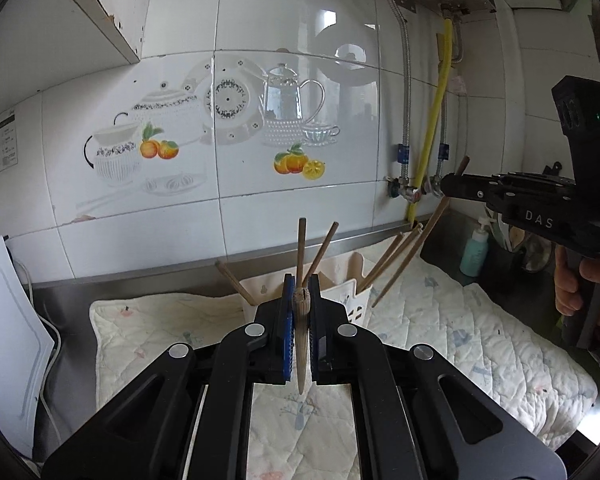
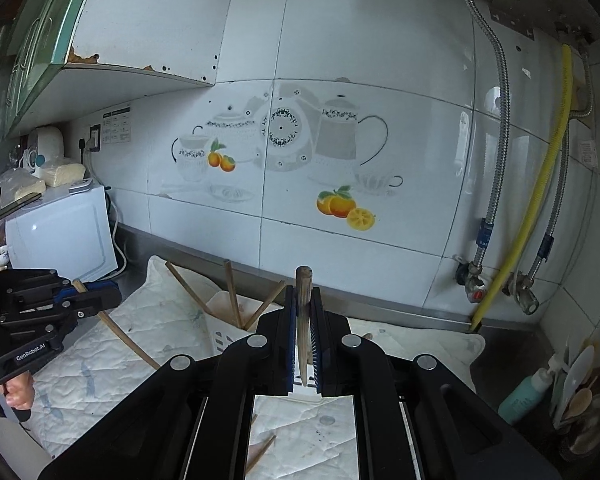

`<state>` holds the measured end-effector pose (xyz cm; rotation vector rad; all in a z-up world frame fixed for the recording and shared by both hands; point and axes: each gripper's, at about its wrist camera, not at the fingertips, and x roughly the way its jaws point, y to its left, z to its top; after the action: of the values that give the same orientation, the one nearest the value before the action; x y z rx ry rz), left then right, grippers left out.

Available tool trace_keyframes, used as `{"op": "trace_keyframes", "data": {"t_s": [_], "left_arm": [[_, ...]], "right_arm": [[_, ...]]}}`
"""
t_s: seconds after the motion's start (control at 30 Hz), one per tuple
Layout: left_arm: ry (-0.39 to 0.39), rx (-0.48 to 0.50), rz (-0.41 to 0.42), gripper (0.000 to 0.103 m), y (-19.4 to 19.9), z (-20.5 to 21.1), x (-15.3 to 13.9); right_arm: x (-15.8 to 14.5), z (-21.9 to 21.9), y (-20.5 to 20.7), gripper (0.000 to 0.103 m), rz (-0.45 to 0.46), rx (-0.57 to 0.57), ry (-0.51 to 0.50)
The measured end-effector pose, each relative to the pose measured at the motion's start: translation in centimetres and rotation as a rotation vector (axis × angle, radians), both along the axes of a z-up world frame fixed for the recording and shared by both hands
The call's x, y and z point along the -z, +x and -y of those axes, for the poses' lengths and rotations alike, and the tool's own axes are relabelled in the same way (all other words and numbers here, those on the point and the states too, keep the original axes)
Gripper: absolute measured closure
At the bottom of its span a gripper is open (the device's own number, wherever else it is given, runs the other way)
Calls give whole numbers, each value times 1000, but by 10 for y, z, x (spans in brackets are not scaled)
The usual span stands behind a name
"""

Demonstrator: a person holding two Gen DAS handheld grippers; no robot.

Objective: Organize utensils
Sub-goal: 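Lift both held chopsticks and carry them over the white holder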

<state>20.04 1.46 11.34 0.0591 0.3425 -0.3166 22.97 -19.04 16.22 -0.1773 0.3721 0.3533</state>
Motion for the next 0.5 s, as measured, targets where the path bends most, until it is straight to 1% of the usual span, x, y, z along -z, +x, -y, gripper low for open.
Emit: {"op": "trace_keyframes", "data": {"t_s": [0.13, 0.3, 0.4, 0.5], "left_arm": [[-8, 0, 24, 99, 6, -3, -19], [1, -6, 92, 99, 7, -2, -49], [11, -10, 130, 99, 11, 1, -66], [17, -21, 159, 99, 20, 3, -80]], "right_arm": [[-16, 6, 5, 97, 16, -5, 25], [-31, 7, 14, 97, 21, -34, 73], [-35, 1, 20, 97, 49, -21, 63], [-29, -5, 34, 97, 29, -9, 39]]}}
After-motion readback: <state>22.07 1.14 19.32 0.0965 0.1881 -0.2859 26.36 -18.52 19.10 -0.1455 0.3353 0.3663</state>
